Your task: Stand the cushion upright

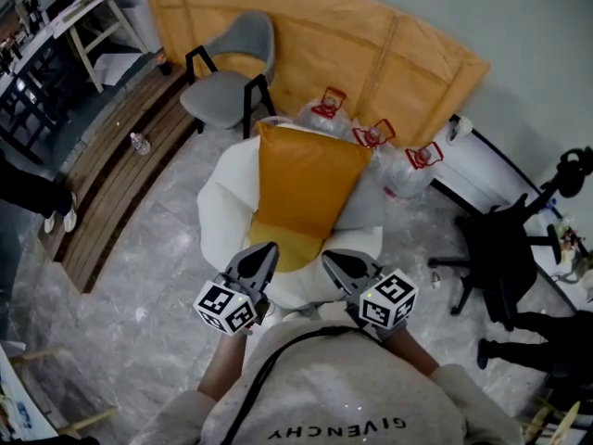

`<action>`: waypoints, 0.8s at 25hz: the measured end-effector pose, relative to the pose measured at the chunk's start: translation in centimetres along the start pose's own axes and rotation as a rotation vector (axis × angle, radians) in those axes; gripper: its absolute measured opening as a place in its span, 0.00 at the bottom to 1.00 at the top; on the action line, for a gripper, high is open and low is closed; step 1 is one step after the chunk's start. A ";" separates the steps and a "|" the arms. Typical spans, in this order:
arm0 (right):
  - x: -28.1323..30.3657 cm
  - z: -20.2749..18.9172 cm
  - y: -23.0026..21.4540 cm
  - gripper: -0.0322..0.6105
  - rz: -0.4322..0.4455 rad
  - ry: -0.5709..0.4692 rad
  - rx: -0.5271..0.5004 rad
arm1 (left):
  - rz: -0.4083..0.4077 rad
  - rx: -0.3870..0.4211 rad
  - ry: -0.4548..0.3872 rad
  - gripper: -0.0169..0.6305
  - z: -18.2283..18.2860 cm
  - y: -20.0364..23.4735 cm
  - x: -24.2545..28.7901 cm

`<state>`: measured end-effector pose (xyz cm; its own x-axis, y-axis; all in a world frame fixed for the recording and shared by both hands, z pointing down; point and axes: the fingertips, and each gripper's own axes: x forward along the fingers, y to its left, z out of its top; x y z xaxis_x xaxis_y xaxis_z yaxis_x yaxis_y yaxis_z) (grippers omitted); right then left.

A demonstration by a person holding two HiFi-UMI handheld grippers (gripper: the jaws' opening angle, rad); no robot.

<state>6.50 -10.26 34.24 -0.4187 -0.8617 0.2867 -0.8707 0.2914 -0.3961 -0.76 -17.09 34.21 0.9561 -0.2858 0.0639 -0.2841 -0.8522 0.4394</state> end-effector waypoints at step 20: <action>1.1 -0.5 0.6 0.07 -0.014 0.028 -0.022 | -0.003 -0.057 0.005 0.06 -1.0 1.2 -0.4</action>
<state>5.40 -10.83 34.76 -0.4136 -0.8537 0.3165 -0.8817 0.2889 -0.3731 -1.38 -17.57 35.62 0.9574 -0.2810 0.0671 -0.2769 -0.8266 0.4899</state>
